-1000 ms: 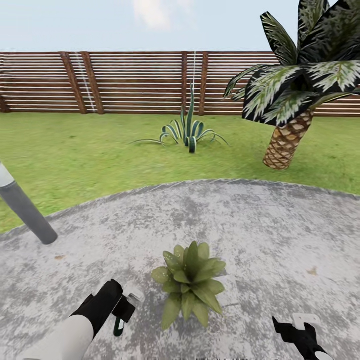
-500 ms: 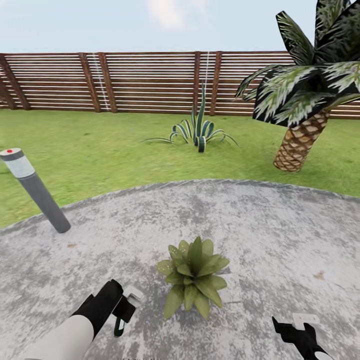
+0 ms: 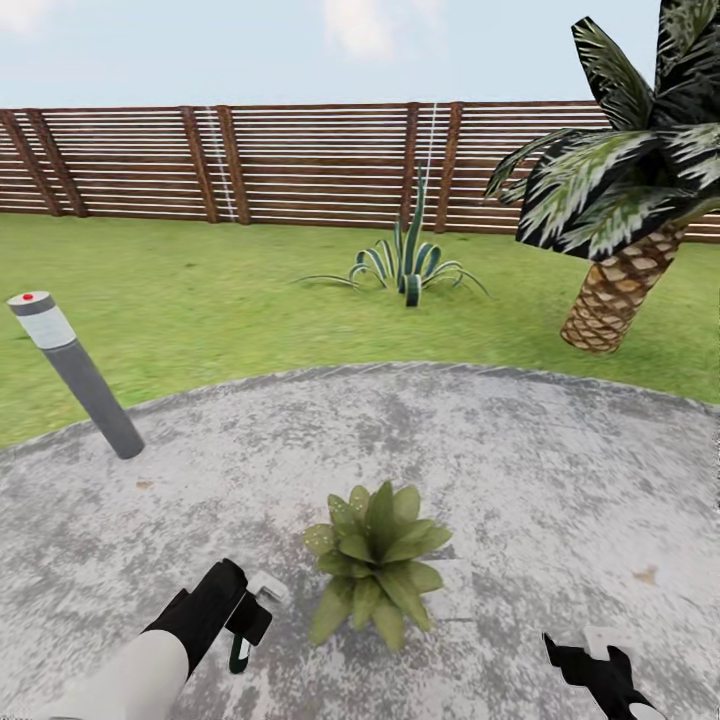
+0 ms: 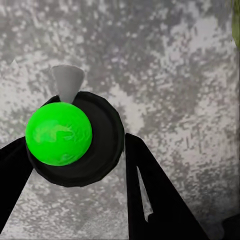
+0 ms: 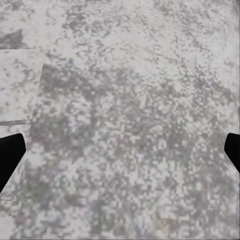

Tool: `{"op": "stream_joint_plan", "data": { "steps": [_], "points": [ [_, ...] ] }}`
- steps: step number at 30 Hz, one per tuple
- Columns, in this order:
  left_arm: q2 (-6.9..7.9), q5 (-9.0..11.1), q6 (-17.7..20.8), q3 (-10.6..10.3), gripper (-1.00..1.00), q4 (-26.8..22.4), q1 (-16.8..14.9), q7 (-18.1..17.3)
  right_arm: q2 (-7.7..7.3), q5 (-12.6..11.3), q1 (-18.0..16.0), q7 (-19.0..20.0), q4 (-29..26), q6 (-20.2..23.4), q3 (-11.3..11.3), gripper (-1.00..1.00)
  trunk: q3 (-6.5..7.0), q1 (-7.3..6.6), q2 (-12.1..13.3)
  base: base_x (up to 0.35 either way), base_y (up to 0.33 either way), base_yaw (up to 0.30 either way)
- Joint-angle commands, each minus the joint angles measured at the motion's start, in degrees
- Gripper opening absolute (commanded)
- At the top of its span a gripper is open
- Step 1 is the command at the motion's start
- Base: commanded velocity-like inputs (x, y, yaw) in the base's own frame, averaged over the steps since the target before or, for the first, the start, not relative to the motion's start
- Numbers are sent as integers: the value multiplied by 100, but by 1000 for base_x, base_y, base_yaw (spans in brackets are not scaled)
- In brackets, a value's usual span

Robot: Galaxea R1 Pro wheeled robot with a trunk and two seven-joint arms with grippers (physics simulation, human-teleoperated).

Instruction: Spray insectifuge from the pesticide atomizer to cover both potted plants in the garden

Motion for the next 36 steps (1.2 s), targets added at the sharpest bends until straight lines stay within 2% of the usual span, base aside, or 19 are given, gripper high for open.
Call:
{"op": "stream_joint_plan", "data": {
  "steps": [1, 12, 18, 22, 24, 26, 31, 36],
  "points": [
    [1, -61, 19, -7, -100, -12, -1, -49, 2, 23, -5, 41, 4, -22, -50, 100, -5, -1, -2, 3, -272, 131],
    [1, -61, 19, -7, -100, -9, -1, -52, 0, 23, -5, -28, 4, -22, -50, 100, -5, -1, -2, 0, -270, 261],
    [26, -114, -17, -85, -100, 67, 184, -142, -2, 23, -5, -40, 4, -22, -49, 100, -5, -1, -2, 0, -16, 174],
    [51, -121, -595, -313, -100, 70, 292, -153, -2, 23, -5, -40, 4, -22, -48, 100, -5, -1, -2, 0, 0, 12],
    [32, -125, -817, -397, -100, 71, 304, -379, -2, 23, -5, -40, 4, -22, -48, 100, -5, -1, -2, 0, 0, 1],
    [23, -129, -852, -429, -100, 69, 305, -523, -2, 23, -5, -40, 4, -22, -51, 100, -5, -1, -2, 0, 0, 0],
    [11, -123, -854, -516, -100, 71, 308, -600, -9, 23, -5, -40, 4, -22, -57, 100, -6, -1, -2, 0, 0, 17],
    [10, -129, -843, -517, -100, 68, 307, -743, -11, 23, -5, -40, 4, -22, -57, 100, -18, -1, -2, 23, -77, 222]
  ]
}}
